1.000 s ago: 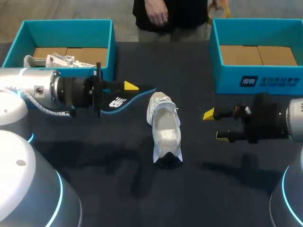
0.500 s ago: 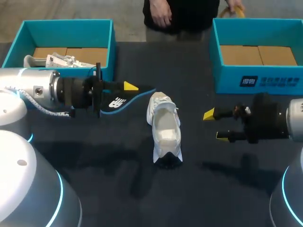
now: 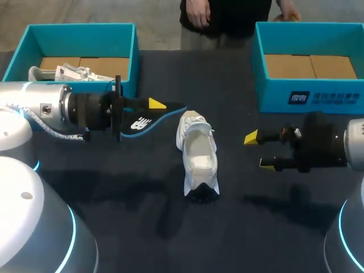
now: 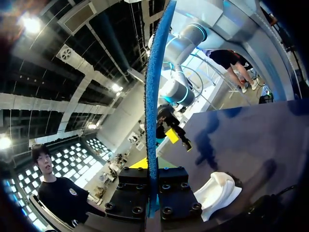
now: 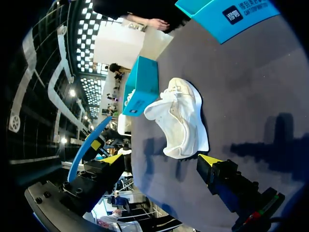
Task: Take the shoe out of the shoebox, open the shoe tongue, remove and reinsert the insole, then place the shoe into the shoebox
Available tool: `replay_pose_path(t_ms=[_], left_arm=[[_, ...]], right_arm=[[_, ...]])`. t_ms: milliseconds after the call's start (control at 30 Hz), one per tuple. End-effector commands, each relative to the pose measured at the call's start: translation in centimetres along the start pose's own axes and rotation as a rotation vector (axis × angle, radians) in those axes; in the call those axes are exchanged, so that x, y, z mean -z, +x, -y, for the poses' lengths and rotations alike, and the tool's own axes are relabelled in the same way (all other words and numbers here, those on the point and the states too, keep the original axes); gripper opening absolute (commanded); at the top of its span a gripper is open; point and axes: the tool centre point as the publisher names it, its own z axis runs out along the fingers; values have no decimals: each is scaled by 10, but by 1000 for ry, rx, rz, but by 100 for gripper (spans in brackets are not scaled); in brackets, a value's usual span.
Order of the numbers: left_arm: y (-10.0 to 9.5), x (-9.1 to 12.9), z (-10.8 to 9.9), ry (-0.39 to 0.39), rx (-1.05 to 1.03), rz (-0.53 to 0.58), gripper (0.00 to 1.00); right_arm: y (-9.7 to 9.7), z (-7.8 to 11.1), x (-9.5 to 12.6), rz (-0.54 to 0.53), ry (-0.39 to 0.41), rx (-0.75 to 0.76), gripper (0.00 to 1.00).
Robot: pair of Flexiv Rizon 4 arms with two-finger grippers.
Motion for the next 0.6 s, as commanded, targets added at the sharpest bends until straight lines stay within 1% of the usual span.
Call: replay_pose_path(t_ms=[33, 167, 300, 433, 533, 600], left_arm=[[7, -8, -6, 16, 13, 7, 0], [15, -17, -9, 38, 30, 20, 0], [25, -23, -9, 41, 49, 10, 0], [31, -23, -6, 39, 67, 15, 0], [38, -22, -6, 33, 80, 17, 0], [42, -22, -7, 32, 89, 18, 0]], right_arm=[[-2, -3, -4, -1, -9, 0, 100], [-2, -7, -5, -5, -14, 0, 100], [-4, -9, -9, -10, -14, 2, 100], [-6, -11, -14, 0, -15, 10, 100], [-11, -13, -22, 22, -42, 28, 100], [-13, -14, -25, 18, -57, 34, 100]])
